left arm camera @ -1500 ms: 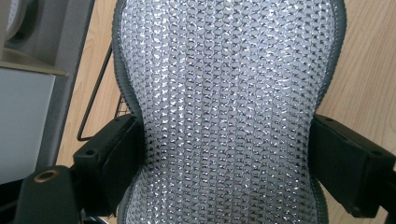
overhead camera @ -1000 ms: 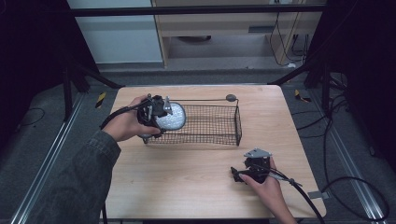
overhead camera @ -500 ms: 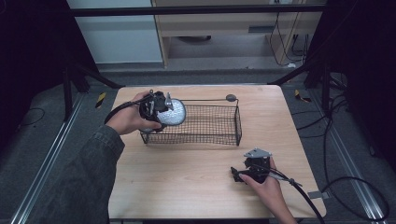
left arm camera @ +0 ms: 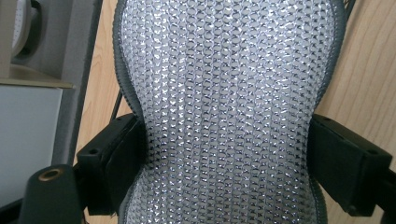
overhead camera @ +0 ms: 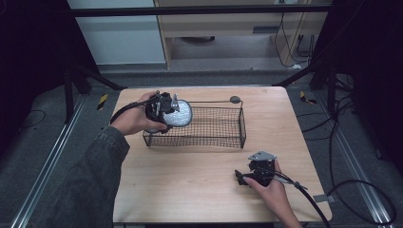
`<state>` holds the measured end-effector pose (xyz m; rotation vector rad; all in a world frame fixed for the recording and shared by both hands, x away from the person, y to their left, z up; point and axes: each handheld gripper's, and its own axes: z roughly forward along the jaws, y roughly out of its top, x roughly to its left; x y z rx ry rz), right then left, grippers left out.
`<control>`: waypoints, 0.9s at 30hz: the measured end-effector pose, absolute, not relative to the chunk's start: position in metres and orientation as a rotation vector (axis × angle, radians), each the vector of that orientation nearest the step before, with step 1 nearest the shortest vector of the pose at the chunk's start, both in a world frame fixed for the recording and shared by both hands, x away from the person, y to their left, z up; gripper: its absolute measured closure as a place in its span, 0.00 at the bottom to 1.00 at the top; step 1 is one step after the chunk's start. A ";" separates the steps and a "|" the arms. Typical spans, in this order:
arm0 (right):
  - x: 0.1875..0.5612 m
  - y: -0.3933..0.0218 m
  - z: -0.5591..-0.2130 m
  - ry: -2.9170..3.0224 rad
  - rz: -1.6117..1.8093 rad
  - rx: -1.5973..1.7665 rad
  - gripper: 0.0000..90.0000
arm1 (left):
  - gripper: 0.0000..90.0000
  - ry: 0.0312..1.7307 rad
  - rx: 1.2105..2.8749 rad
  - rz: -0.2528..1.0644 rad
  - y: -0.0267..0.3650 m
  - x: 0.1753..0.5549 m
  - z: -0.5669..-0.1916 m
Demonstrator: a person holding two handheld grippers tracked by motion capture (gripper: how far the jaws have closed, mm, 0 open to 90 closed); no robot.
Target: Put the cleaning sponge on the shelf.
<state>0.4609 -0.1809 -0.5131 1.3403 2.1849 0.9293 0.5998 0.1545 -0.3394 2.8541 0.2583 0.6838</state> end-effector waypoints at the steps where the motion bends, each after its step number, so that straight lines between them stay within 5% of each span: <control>1: 0.461 -0.181 -0.513 2.185 0.929 1.341 0.00 | 0.16 0.266 2.852 0.679 0.154 0.600 -0.341; 27: 0.461 -0.181 -0.513 2.185 0.929 1.341 0.00 | 0.16 0.243 2.832 0.699 0.145 0.613 -0.360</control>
